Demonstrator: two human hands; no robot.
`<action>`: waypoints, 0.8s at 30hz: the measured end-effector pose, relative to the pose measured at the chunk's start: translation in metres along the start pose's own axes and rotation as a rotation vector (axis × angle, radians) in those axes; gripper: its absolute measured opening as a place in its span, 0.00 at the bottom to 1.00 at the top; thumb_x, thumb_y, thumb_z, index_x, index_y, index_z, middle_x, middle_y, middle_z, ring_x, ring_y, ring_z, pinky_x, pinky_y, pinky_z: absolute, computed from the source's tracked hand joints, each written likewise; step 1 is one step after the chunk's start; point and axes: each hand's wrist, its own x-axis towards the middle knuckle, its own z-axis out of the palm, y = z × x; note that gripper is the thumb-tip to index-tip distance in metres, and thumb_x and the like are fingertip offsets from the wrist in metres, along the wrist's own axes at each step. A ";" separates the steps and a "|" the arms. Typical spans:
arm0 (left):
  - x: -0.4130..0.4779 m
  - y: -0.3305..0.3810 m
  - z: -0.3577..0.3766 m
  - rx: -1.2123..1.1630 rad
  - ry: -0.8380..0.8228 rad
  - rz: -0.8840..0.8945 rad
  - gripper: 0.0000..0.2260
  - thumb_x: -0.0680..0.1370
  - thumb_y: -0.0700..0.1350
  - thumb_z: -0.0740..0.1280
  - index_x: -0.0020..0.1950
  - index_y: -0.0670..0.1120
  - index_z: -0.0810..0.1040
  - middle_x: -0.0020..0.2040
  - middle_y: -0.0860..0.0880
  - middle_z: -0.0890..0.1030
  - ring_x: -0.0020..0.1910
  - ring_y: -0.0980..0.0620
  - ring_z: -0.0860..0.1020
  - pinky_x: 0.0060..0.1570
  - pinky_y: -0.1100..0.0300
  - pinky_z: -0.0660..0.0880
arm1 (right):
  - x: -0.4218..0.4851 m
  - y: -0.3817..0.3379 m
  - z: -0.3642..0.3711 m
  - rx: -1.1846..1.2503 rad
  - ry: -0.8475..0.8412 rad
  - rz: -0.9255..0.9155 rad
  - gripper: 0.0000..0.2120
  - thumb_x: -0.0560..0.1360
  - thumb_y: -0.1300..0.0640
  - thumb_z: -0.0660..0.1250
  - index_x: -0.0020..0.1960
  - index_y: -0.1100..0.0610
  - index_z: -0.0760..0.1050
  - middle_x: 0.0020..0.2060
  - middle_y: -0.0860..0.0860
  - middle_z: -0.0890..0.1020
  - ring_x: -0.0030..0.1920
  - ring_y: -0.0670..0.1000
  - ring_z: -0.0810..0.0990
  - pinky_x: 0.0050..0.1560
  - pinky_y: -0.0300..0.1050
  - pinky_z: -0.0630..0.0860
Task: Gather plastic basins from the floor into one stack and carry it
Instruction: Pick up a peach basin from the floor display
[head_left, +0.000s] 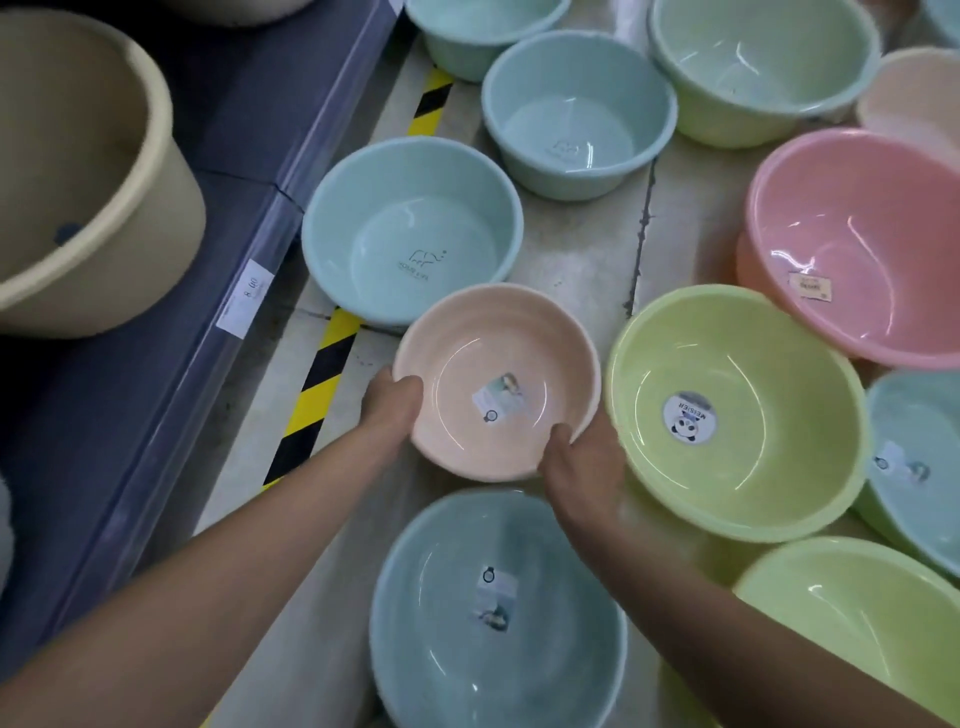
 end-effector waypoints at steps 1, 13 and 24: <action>0.002 -0.004 0.001 0.031 0.012 -0.009 0.11 0.74 0.41 0.61 0.55 0.44 0.76 0.53 0.42 0.81 0.51 0.41 0.79 0.47 0.54 0.75 | -0.002 0.002 0.003 -0.061 -0.002 0.014 0.22 0.77 0.50 0.58 0.70 0.55 0.67 0.65 0.55 0.75 0.63 0.61 0.75 0.60 0.55 0.73; -0.029 -0.005 -0.002 -0.056 -0.004 0.139 0.09 0.73 0.37 0.63 0.51 0.45 0.78 0.50 0.43 0.82 0.48 0.43 0.79 0.42 0.57 0.73 | 0.034 0.001 -0.027 0.273 -0.291 0.152 0.11 0.72 0.63 0.61 0.54 0.62 0.75 0.36 0.57 0.78 0.31 0.56 0.74 0.30 0.43 0.73; -0.137 -0.031 -0.056 -0.144 0.027 0.217 0.12 0.66 0.46 0.62 0.47 0.45 0.76 0.39 0.48 0.79 0.35 0.47 0.74 0.38 0.55 0.70 | -0.033 0.001 -0.101 0.167 -0.418 -0.047 0.09 0.68 0.62 0.63 0.48 0.58 0.76 0.36 0.55 0.80 0.32 0.54 0.76 0.30 0.44 0.73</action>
